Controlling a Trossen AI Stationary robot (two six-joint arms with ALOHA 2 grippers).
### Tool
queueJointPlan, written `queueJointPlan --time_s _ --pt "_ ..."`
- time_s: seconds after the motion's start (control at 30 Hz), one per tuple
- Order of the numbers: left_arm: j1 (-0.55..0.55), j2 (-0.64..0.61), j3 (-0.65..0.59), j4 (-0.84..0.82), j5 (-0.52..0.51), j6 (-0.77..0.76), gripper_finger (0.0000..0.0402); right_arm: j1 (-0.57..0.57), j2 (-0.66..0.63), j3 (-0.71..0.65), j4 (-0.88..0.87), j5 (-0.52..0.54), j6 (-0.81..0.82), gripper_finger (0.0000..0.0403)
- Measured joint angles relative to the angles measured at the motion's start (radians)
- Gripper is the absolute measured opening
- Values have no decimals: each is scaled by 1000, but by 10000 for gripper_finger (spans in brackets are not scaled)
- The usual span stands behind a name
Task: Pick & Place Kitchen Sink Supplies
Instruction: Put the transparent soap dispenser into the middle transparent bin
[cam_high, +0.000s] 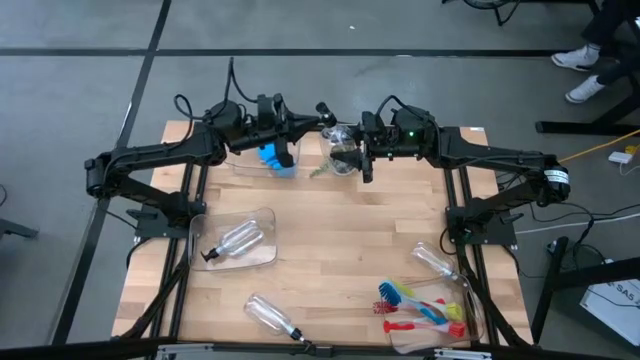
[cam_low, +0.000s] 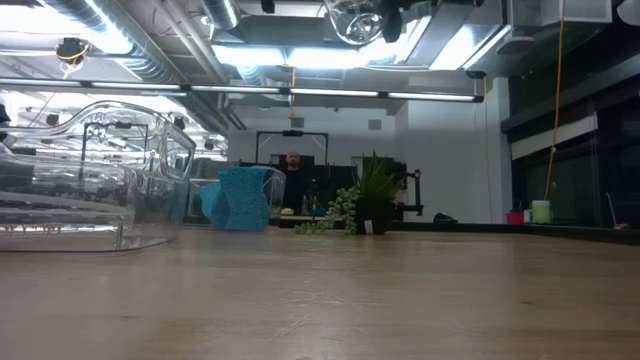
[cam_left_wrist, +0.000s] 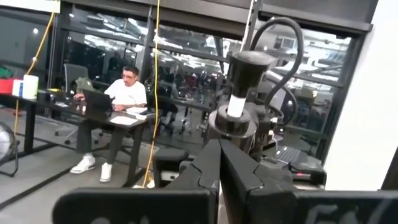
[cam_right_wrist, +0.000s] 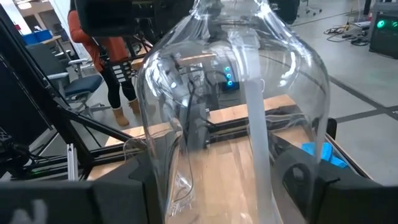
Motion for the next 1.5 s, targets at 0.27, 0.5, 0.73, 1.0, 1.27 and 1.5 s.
queueJointPlan --time_s 0.27,0.5,0.73,1.0,1.27,1.5 --pt "-3 45 0 106 37 -41 1 0 0 0 13 2 3 216" --pt "-3 56 0 144 61 -67 1 0 0 0 5 32 10 216" --pt "-10 56 0 155 73 -78 1 0 1 0 5 60 13 216" --pt "-22 43 0 121 43 -36 2 0 1 0 6 82 16 216" --pt "-13 18 0 34 -32 11 2 0 1 0 6 27 37 216" --pt "-5 25 0 32 -63 20 2 5 1 0 6 14 37 216"
